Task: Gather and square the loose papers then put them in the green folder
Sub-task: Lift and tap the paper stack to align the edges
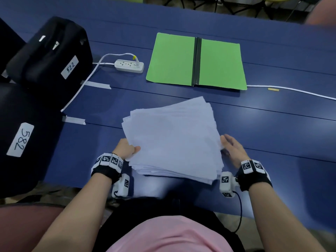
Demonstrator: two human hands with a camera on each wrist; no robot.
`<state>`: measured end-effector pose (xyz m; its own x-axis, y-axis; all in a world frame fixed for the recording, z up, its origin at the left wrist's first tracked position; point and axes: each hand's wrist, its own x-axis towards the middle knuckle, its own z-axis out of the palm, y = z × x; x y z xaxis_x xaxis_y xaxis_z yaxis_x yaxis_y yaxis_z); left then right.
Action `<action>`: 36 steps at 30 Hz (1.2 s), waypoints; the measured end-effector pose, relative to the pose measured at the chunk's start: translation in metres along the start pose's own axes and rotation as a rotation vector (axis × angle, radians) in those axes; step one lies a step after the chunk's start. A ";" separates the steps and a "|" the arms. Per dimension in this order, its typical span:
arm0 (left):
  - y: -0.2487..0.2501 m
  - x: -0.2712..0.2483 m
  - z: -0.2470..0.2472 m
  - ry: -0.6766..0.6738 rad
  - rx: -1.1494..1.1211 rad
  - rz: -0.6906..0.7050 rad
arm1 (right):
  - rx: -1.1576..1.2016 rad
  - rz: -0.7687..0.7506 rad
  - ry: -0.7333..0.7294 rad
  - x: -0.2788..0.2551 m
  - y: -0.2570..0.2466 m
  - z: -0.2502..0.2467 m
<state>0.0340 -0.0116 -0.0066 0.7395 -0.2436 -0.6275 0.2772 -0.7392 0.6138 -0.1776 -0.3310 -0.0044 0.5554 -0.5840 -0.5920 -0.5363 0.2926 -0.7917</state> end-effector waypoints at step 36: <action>0.129 -0.042 0.023 0.090 -0.771 0.499 | 0.272 -0.642 0.262 -0.030 -0.105 0.016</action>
<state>0.0245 -0.1112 0.0883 0.9190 -0.3484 -0.1845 0.2214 0.0689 0.9728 -0.1277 -0.3316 0.0936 0.5182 -0.8548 0.0281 0.0378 -0.0100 -0.9992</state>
